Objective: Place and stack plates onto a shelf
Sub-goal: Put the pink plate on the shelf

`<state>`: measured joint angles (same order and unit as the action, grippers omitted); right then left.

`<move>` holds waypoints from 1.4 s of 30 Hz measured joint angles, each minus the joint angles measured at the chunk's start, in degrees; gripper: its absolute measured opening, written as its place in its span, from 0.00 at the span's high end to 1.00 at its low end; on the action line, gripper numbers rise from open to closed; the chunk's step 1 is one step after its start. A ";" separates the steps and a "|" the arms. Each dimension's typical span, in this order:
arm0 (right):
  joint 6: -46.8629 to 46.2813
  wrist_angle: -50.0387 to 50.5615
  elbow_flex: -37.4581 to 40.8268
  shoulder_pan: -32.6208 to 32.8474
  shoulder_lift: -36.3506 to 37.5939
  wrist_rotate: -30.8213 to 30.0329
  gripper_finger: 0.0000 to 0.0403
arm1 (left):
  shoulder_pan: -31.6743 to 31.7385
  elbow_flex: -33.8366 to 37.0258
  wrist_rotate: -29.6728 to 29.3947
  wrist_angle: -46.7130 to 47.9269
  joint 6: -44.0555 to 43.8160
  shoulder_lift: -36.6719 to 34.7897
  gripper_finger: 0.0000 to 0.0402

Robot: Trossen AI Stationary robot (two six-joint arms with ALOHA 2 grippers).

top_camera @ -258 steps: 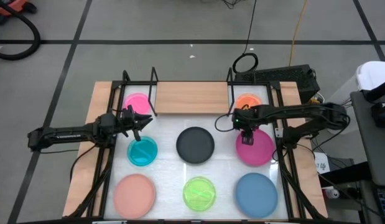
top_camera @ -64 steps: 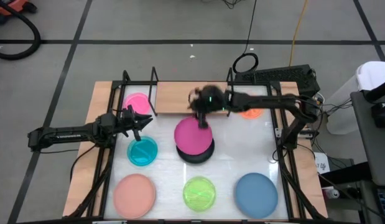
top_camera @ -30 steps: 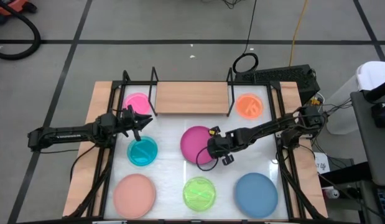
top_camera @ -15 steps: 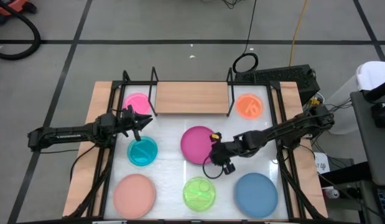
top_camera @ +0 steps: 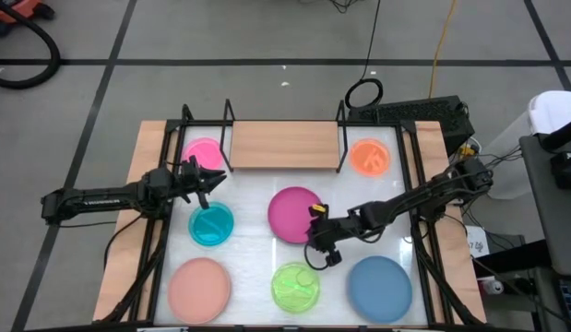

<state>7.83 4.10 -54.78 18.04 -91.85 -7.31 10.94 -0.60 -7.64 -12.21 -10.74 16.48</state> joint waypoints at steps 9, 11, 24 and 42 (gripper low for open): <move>-2.58 -8.67 -0.68 0.04 -6.14 0.03 0.63 | 0.01 0.00 0.00 0.01 0.00 0.01 0.79; -3.54 -8.83 -1.77 -0.02 -7.38 0.04 0.63 | 0.01 0.00 0.00 0.01 0.00 -0.02 0.79; -9.13 -7.52 -3.80 -0.09 -12.30 -0.26 0.64 | 0.02 0.00 0.00 0.00 0.00 0.01 0.79; -10.64 -4.35 -3.82 -2.37 -12.22 -0.05 0.90 | 0.02 0.00 0.00 0.00 0.00 0.01 0.79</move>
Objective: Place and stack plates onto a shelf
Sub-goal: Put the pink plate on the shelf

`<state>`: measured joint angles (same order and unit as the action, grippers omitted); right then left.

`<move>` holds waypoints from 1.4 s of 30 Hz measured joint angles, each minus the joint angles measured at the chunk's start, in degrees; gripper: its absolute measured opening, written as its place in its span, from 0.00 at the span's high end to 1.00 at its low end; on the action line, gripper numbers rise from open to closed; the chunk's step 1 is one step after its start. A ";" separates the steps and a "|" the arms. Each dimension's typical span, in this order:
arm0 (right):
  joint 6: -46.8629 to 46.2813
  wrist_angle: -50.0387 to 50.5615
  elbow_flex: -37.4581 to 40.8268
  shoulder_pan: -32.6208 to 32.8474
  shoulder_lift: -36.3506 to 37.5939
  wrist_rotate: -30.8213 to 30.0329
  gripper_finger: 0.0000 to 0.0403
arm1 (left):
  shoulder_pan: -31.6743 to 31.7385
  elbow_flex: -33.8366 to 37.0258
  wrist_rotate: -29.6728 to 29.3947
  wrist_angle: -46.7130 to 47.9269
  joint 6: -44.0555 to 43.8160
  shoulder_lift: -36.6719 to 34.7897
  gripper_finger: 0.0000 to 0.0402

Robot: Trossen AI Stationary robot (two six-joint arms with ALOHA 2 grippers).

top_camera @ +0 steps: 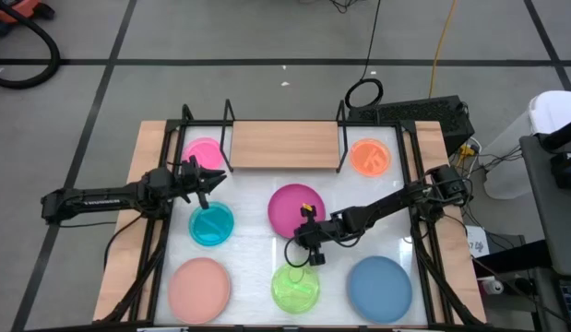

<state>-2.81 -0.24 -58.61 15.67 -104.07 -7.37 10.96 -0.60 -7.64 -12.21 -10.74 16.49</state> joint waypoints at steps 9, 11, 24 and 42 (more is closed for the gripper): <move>0.29 0.39 0.02 -0.23 0.74 0.04 0.97 | -0.02 0.00 0.00 0.00 0.00 0.00 0.79; 0.65 -0.03 0.00 -0.25 1.59 0.08 0.98 | 0.00 0.00 0.00 0.00 0.00 0.00 0.79; 0.57 0.10 0.00 -0.25 5.63 0.14 1.00 | 0.00 0.00 0.00 0.00 0.02 0.00 0.79; 7.06 -5.83 -0.31 -2.29 5.86 -0.31 1.00 | -0.02 0.00 0.00 0.00 0.00 0.00 0.79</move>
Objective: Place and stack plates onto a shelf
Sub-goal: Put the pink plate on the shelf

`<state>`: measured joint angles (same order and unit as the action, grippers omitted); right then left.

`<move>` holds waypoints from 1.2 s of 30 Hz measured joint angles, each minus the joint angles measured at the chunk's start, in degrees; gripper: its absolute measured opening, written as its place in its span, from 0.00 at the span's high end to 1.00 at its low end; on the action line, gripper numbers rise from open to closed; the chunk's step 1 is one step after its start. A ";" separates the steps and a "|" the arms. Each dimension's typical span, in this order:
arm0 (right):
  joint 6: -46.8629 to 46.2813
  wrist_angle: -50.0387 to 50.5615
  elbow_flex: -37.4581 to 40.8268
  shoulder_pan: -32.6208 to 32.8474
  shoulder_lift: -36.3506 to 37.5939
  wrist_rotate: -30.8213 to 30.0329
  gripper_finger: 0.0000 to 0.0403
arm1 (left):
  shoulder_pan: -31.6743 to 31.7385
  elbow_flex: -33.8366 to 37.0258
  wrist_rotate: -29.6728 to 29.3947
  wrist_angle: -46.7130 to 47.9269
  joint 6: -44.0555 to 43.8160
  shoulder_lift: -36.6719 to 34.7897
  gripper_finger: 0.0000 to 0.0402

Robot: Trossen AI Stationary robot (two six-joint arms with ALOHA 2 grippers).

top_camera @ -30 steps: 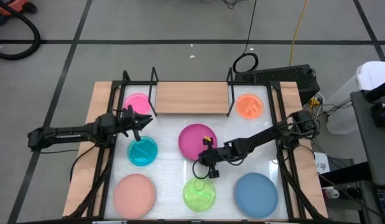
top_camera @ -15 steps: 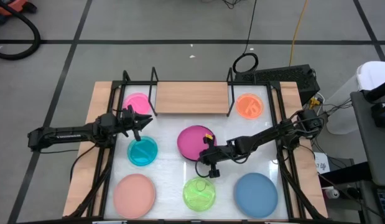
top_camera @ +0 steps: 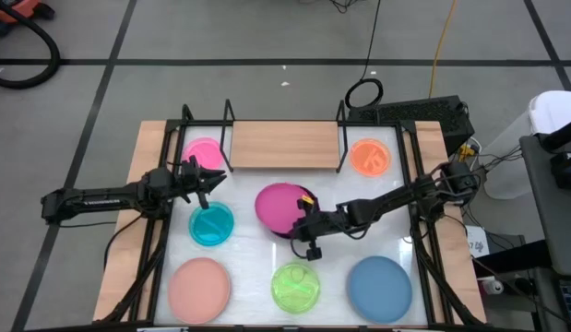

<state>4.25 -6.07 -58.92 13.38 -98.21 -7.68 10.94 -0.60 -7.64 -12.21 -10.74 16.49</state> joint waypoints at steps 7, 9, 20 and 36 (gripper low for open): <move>8.47 0.77 -4.45 -5.74 0.02 -1.54 1.00 | 0.02 0.00 0.00 0.00 0.00 0.00 0.79; 11.18 0.75 -5.82 -8.18 0.02 -1.56 1.00 | 0.00 0.00 0.00 0.00 0.00 0.00 0.79; 19.57 0.29 -14.64 -23.48 -1.45 0.59 1.00 | 0.00 0.00 0.00 -0.02 0.00 0.00 0.79; 20.39 3.55 -26.34 -28.72 -17.26 8.01 1.00 | 0.01 0.00 0.00 0.09 0.00 -0.01 0.79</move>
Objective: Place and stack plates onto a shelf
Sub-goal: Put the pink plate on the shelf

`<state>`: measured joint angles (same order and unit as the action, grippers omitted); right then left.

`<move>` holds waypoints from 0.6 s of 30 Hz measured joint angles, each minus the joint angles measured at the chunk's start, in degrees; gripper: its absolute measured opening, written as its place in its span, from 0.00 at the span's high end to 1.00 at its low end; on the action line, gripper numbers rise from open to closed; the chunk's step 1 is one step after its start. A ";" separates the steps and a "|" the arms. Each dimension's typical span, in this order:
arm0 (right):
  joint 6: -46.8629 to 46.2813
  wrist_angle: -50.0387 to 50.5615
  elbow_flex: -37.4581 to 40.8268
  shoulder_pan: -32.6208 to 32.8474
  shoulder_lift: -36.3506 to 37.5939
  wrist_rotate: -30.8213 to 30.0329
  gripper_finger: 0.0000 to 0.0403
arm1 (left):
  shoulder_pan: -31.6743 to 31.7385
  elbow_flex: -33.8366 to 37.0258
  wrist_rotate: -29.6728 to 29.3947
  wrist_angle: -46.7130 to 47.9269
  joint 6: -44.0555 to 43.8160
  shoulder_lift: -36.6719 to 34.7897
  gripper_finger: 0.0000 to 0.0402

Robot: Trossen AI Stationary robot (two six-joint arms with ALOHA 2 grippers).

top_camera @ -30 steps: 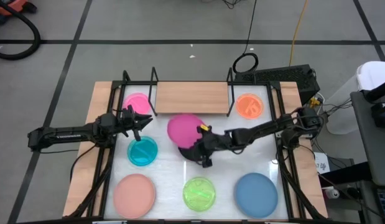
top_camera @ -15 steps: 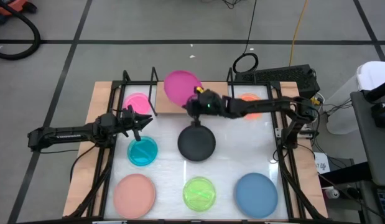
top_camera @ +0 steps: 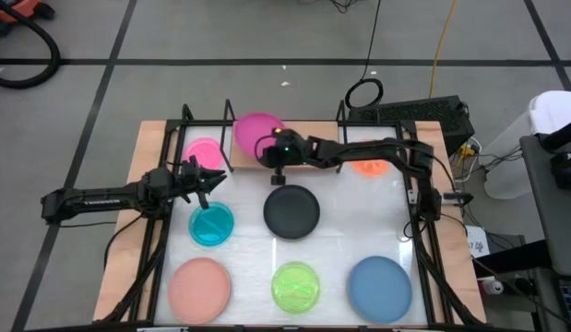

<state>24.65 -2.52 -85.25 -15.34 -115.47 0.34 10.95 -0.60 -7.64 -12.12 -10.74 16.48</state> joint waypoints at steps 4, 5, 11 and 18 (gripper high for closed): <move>0.24 -1.53 -0.11 -0.50 -2.67 0.00 1.00 | 0.01 0.00 0.00 -0.08 0.00 -0.01 0.79; 0.26 -1.65 -0.11 -0.63 -3.16 0.02 1.00 | -0.01 0.00 0.00 -0.09 0.00 0.01 0.79; 0.21 -3.81 -0.17 -0.88 -5.36 1.45 1.00 | -0.01 0.00 0.00 -0.09 0.00 0.00 0.79; 0.44 -3.59 -0.17 -0.84 -6.13 1.47 0.98 | 0.00 0.00 0.00 -0.09 0.00 -0.01 0.79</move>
<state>25.09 -6.11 -85.43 -16.19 -121.60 1.80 10.94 -0.60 -7.64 -12.21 -10.74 16.47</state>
